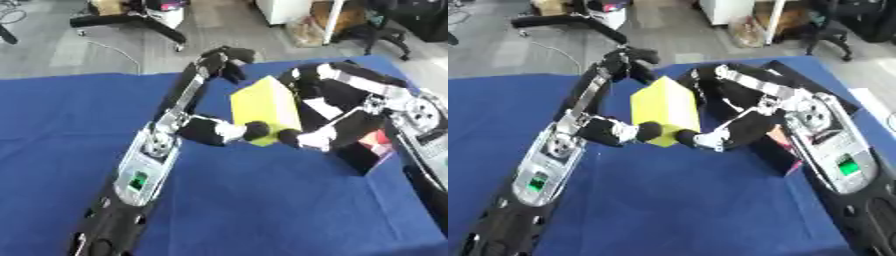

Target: Pick up the objects with one hand, pass them to the other hand, and then place them into the box on the other side of the table.

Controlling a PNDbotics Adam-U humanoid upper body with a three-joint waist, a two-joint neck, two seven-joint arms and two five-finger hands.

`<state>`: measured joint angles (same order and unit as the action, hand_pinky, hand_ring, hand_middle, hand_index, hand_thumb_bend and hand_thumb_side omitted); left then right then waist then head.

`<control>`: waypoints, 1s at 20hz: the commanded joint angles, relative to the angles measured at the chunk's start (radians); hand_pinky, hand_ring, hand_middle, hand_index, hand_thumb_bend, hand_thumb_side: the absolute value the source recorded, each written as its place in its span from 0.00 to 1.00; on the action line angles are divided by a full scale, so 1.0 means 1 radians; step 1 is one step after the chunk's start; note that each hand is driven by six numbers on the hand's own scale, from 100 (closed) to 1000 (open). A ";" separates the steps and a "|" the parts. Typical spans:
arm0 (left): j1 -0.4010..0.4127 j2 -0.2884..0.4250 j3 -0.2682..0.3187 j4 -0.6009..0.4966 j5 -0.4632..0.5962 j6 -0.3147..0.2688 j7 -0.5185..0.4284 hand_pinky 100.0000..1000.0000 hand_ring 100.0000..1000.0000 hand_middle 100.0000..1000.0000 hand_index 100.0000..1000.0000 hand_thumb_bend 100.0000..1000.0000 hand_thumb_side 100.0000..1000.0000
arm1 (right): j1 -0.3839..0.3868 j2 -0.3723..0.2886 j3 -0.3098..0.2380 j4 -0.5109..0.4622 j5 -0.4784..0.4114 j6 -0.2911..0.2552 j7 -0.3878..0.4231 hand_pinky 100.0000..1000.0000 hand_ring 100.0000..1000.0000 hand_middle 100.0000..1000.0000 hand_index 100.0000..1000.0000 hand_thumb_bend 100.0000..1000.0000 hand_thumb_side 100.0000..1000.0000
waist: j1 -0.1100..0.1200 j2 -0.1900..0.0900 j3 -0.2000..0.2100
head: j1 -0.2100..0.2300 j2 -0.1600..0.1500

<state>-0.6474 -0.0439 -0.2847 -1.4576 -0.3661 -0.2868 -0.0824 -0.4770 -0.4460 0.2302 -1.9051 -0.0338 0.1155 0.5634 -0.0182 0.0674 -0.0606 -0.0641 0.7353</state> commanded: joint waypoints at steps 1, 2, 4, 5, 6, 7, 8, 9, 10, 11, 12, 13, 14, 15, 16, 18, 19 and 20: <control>-0.008 0.018 0.031 -0.029 0.033 0.006 0.009 0.61 0.61 0.69 0.82 0.72 0.56 | -0.005 -0.010 -0.012 -0.035 0.025 -0.007 -0.030 0.58 0.58 0.48 0.12 0.06 0.00 | -0.008 -0.018 0.000 | -0.002 -0.013; -0.005 0.022 0.035 -0.035 0.047 0.009 0.007 0.61 0.61 0.69 0.81 0.73 0.57 | -0.003 -0.008 -0.018 -0.034 0.040 -0.009 -0.046 0.58 0.58 0.48 0.12 0.06 0.00 | -0.008 -0.018 0.000 | -0.003 -0.013; 0.002 0.031 0.044 -0.046 0.078 0.018 0.003 0.60 0.61 0.69 0.81 0.72 0.57 | 0.003 -0.002 -0.035 -0.030 0.059 -0.007 -0.088 0.57 0.58 0.48 0.12 0.06 0.00 | -0.007 -0.017 0.000 | -0.005 -0.013; 0.006 0.037 0.050 -0.051 0.091 0.022 0.001 0.60 0.61 0.69 0.81 0.72 0.58 | 0.005 -0.001 -0.046 -0.029 0.063 -0.006 -0.111 0.57 0.58 0.48 0.12 0.06 0.00 | -0.007 -0.017 0.000 | -0.006 -0.013; 0.011 0.044 0.057 -0.057 0.103 0.027 0.001 0.60 0.61 0.69 0.81 0.71 0.58 | 0.009 -0.001 -0.060 -0.032 0.066 -0.003 -0.138 0.57 0.58 0.48 0.12 0.06 0.00 | -0.007 -0.017 0.000 | -0.006 -0.014; 0.016 0.051 0.064 -0.062 0.112 0.033 0.001 0.60 0.61 0.68 0.81 0.71 0.58 | 0.013 -0.001 -0.074 -0.035 0.067 0.000 -0.165 0.57 0.57 0.48 0.12 0.06 0.00 | -0.006 -0.018 0.000 | -0.007 -0.015; 0.022 0.059 0.074 -0.066 0.118 0.039 0.004 0.60 0.60 0.68 0.81 0.71 0.58 | 0.016 -0.001 -0.093 -0.041 0.063 0.006 -0.197 0.57 0.57 0.48 0.12 0.06 0.00 | -0.006 -0.018 0.000 | -0.007 -0.016; 0.029 0.068 0.083 -0.068 0.120 0.046 0.009 0.60 0.60 0.68 0.81 0.70 0.58 | 0.019 -0.003 -0.114 -0.048 0.057 0.012 -0.233 0.57 0.57 0.48 0.12 0.05 0.00 | -0.005 -0.018 0.000 | -0.008 -0.017; 0.035 0.077 0.093 -0.069 0.120 0.052 0.014 0.60 0.60 0.68 0.81 0.70 0.57 | 0.021 -0.006 -0.134 -0.057 0.049 0.019 -0.268 0.57 0.57 0.48 0.12 0.05 0.00 | -0.005 -0.018 0.000 | -0.009 -0.018; 0.042 0.085 0.101 -0.070 0.118 0.056 0.020 0.60 0.60 0.68 0.81 0.70 0.57 | 0.022 -0.010 -0.153 -0.066 0.040 0.027 -0.303 0.57 0.57 0.48 0.13 0.05 0.00 | -0.004 -0.018 0.000 | -0.010 -0.019; 0.052 0.097 0.110 -0.069 0.113 0.060 0.026 0.60 0.60 0.68 0.81 0.69 0.57 | 0.024 -0.017 -0.176 -0.074 0.030 0.035 -0.339 0.57 0.57 0.48 0.13 0.05 0.00 | -0.003 -0.018 0.000 | -0.011 -0.019; 0.063 0.109 0.118 -0.069 0.107 0.064 0.031 0.60 0.60 0.68 0.81 0.69 0.56 | 0.025 -0.026 -0.196 -0.081 0.020 0.044 -0.373 0.57 0.57 0.48 0.13 0.05 0.00 | -0.002 -0.018 0.000 | -0.012 -0.021; 0.076 0.123 0.124 -0.065 0.096 0.071 0.035 0.60 0.60 0.68 0.81 0.69 0.56 | 0.027 -0.037 -0.218 -0.087 0.011 0.051 -0.406 0.57 0.57 0.48 0.13 0.05 0.00 | -0.001 -0.018 0.001 | -0.015 -0.022; 0.092 0.136 0.129 -0.064 0.087 0.075 0.039 0.59 0.60 0.68 0.81 0.69 0.56 | 0.031 -0.051 -0.239 -0.091 0.004 0.058 -0.436 0.57 0.57 0.48 0.13 0.05 0.00 | 0.002 -0.017 0.001 | -0.018 -0.024; 0.105 0.145 0.132 -0.065 0.083 0.076 0.041 0.59 0.60 0.68 0.81 0.69 0.56 | 0.034 -0.063 -0.255 -0.093 -0.003 0.064 -0.461 0.57 0.57 0.48 0.13 0.05 0.00 | 0.003 -0.017 0.002 | -0.020 -0.025; 0.137 0.165 0.141 -0.072 0.077 0.077 0.047 0.59 0.59 0.68 0.80 0.67 0.56 | 0.043 -0.088 -0.282 -0.080 -0.009 0.076 -0.501 0.57 0.56 0.47 0.14 0.05 0.00 | 0.007 -0.016 0.004 | -0.025 -0.029; 0.171 0.183 0.152 -0.087 0.074 0.077 0.054 0.59 0.59 0.67 0.80 0.66 0.55 | 0.051 -0.112 -0.305 -0.054 -0.009 0.083 -0.533 0.57 0.56 0.47 0.14 0.04 0.00 | 0.012 -0.015 0.007 | -0.031 -0.031; 0.200 0.195 0.163 -0.106 0.073 0.079 0.062 0.59 0.59 0.67 0.80 0.65 0.55 | 0.057 -0.132 -0.320 -0.023 -0.017 0.082 -0.564 0.57 0.56 0.47 0.15 0.02 0.00 | 0.016 -0.015 0.011 | -0.037 -0.032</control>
<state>-0.4382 0.1210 -0.1379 -1.5319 -0.2878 -0.2081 -0.0292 -0.4103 -0.5274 -0.0587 -1.9380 -0.0421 0.1925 0.0332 -0.0136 0.0674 -0.0470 -0.0928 0.7175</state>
